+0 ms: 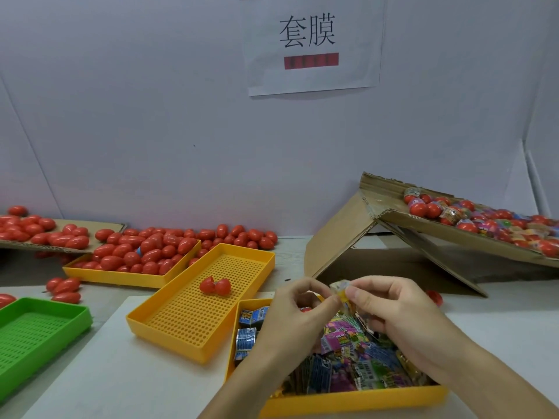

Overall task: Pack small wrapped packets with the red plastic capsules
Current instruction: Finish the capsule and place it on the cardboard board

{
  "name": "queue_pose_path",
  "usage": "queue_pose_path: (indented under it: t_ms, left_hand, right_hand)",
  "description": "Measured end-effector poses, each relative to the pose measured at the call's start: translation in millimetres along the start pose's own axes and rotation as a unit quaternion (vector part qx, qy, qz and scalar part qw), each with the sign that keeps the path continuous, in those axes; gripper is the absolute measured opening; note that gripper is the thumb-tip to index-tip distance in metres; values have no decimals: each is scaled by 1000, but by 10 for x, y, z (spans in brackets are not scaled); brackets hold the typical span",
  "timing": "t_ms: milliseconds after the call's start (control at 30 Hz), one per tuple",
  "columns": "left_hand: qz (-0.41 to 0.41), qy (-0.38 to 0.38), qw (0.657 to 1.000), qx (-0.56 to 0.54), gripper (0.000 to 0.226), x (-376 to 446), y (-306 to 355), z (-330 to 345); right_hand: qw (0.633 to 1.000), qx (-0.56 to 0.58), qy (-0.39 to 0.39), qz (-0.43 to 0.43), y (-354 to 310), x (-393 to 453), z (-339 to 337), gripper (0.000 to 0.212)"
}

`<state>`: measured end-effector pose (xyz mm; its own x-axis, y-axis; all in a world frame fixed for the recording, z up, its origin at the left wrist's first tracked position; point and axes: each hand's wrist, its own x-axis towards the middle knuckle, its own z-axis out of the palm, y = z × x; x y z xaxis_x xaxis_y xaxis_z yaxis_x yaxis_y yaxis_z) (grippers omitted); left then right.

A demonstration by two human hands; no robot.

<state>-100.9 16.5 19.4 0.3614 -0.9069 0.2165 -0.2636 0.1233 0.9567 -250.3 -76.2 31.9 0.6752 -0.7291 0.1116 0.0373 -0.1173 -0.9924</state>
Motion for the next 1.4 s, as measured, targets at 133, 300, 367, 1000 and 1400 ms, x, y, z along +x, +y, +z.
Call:
queue_pose_path:
  t_ms: [133,300,367,1000,1400]
  left_hand:
    - [-113,-89,973,-178,36,16,13,-30]
    - [-105,-41,983,-145,33,50,-104,-9]
    - [-77,-26,989,-122,38,44,-87,-7]
    - [-72,-1,983,-171,25,49,-69,25]
    - [-68,-13,984,-166,26,48,-93,49]
  right_hand:
    - [997,27,78,9,36,47,-82,32]
    - [991,20,132,-2,75,72,-95,28]
    - [990,12,140,-9,88,86,-91,19]
    - [988,-24,150,-32,139,94,-91,13]
    - [986,-73,124,-79,116,48,-34,21]
